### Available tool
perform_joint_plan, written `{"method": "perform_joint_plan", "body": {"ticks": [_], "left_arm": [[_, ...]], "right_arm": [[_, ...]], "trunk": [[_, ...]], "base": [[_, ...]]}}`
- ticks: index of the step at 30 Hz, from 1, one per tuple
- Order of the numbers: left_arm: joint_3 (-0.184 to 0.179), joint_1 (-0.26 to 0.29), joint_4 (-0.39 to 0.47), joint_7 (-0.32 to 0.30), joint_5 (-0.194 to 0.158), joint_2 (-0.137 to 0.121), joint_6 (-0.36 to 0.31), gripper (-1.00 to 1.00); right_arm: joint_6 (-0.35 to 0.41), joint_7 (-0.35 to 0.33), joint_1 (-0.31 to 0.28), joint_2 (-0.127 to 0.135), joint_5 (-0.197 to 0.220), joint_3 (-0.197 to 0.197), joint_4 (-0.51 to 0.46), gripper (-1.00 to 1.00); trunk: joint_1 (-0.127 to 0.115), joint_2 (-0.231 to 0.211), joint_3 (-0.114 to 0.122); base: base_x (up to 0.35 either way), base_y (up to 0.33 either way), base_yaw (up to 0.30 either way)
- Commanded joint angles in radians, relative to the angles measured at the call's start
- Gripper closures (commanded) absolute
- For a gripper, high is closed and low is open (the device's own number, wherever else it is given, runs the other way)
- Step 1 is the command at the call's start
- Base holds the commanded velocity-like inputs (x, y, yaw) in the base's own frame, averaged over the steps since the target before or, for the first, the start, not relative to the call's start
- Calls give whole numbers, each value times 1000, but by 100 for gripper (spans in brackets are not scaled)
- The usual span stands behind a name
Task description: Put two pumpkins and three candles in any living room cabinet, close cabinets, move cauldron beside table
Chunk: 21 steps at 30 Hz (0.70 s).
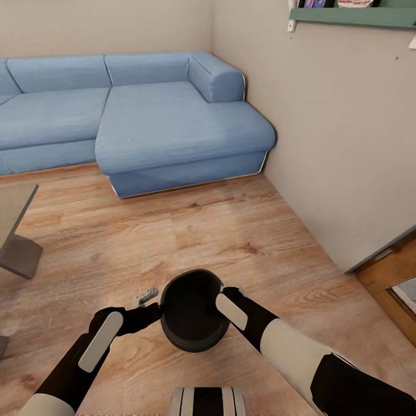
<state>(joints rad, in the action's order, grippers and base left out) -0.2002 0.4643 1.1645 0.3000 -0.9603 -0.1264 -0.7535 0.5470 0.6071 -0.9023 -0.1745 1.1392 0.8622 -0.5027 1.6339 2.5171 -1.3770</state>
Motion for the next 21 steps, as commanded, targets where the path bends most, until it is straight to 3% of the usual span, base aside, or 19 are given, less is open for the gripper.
{"method": "perform_joint_plan", "body": {"ticks": [1,7,21], "left_arm": [[-2,0,1,10,-11,-2,0,-100],[-2,0,1,10,-11,-1,0,-100],[-2,0,0,10,-11,-2,0,-100]], "right_arm": [[2,6,-1,0,5,4,0,-100],[2,6,-1,0,5,4,0,-100],[2,6,-1,0,5,4,0,-100]], "trunk": [[0,1,-5],[3,2,-28],[5,3,-47]], "base": [[0,0,0],[0,0,0],[0,0,0]]}}
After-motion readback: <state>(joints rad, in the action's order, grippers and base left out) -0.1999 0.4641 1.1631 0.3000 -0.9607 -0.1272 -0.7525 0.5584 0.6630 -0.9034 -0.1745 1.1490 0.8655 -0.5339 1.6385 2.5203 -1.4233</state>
